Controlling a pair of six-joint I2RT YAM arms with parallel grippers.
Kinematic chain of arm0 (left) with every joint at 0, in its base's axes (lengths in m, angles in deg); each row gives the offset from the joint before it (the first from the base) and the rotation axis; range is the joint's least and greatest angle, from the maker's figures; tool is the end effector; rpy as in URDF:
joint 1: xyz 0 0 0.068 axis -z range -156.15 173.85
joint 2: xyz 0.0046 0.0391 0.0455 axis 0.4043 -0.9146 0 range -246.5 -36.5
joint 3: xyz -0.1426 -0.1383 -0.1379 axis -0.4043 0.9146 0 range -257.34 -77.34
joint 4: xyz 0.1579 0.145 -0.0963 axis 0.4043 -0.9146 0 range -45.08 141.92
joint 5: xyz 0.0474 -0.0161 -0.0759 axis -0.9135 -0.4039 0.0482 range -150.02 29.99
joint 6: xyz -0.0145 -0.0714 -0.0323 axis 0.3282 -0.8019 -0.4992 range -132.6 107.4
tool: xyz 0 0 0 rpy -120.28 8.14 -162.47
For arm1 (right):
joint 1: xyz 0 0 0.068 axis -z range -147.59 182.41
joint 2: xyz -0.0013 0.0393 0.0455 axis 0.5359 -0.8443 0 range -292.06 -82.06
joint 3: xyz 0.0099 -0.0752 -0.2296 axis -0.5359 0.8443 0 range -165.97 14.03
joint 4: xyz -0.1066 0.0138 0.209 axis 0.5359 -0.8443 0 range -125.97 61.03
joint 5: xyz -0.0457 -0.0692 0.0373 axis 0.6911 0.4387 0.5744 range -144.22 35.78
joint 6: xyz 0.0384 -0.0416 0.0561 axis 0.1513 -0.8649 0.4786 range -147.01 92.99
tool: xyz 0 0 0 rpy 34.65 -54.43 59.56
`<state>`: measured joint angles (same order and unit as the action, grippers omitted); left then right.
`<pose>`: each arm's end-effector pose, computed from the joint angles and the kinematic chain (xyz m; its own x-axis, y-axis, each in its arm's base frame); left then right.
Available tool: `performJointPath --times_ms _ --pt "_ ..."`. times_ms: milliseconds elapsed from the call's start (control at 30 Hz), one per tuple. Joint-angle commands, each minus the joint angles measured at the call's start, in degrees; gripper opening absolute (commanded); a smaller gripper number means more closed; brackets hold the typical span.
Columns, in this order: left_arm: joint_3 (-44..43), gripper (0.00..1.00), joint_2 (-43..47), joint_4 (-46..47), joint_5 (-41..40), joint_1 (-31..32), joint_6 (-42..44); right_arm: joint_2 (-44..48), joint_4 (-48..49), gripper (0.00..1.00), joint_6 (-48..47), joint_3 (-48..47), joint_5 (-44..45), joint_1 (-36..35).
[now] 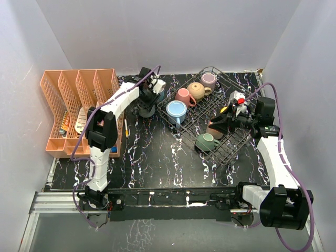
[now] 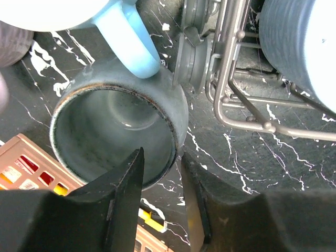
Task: Load the cups into the dish rack
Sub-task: Pick up the cup at the center of the board.
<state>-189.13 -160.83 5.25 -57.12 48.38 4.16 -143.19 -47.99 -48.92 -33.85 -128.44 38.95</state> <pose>0.4062 -0.1892 0.1939 -0.6221 0.6003 -0.5026 0.6449 0.7569 0.1059 0.2171 0.0415 0.2757 -0.2021 -0.0788 -0.9762 -0.9191 0.3594 0.1613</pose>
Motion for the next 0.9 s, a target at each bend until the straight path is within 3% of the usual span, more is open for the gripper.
performJointPath --times_ms 0,333,367,467,600,867 --pt "-2.06 0.29 -0.76 -3.19 4.71 -0.53 -0.05 0.91 2.77 0.38 0.47 0.15 0.30 0.22" --pt "-1.28 0.30 -1.62 -3.64 7.18 -1.24 -0.57 0.59 2.94 0.38 0.55 0.16 0.44 0.28" --pt "-1.18 0.28 -1.83 -3.72 7.52 -1.23 -0.58 0.61 3.00 0.38 0.57 0.23 0.50 0.28" --pt "-1.08 0.10 -2.32 -4.15 8.61 -1.33 -0.65 0.50 3.02 0.38 0.59 0.24 0.61 0.31" --pt "-1.08 0.00 -1.81 -4.64 8.79 -1.42 -1.12 0.48 3.05 0.38 0.55 0.36 0.56 0.30" --pt "3.50 0.00 5.60 -1.10 9.49 -1.42 -4.04 0.31 3.19 0.38 0.55 0.50 0.27 0.31"
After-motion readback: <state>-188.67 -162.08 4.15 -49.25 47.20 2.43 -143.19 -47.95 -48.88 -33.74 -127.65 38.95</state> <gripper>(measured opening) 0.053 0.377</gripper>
